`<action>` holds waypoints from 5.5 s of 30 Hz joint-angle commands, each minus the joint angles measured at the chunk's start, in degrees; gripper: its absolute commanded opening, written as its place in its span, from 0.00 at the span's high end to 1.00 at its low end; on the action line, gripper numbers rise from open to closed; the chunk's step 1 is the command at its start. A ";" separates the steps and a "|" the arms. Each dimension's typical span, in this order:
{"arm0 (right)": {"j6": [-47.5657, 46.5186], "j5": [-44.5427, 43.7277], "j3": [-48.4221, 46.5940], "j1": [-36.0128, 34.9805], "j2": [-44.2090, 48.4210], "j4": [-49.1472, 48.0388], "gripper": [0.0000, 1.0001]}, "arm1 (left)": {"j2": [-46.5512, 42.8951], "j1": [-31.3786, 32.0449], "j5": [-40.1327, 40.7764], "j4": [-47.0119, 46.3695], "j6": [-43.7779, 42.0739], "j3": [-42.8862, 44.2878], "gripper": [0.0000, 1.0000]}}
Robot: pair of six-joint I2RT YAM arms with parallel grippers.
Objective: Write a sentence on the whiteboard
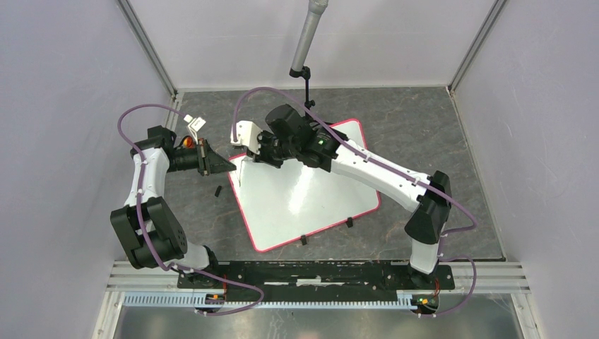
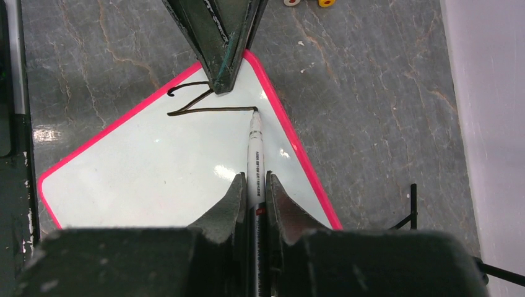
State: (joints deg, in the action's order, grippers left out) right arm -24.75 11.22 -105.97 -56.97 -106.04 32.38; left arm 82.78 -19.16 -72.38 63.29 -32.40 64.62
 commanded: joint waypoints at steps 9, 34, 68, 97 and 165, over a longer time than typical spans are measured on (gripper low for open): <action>0.44 1.92 5.84 -2.32 5.32 -1.04 1.00 | -1.23 -0.28 -0.95 0.10 -1.92 0.59 0.98; 1.28 1.14 7.19 -3.68 3.12 -2.33 1.00 | -1.51 -0.33 -0.66 0.11 -1.99 0.43 0.97; 0.06 -0.29 3.87 -3.02 1.32 0.76 1.00 | -1.65 -0.35 -0.49 0.09 -2.06 0.42 0.97; -0.47 -1.55 6.01 -2.19 6.59 0.93 1.00 | -1.57 -0.35 -0.51 0.10 -2.04 0.50 0.97; -1.17 -1.06 12.09 -0.18 8.30 0.93 1.00 | -1.92 -0.29 -0.26 0.08 -2.19 -0.02 0.98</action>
State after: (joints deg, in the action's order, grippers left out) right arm -24.97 13.15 -92.62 -57.34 -98.67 33.12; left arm 82.72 -19.18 -72.34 63.59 -32.47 64.42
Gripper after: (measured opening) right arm 0.150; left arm 0.168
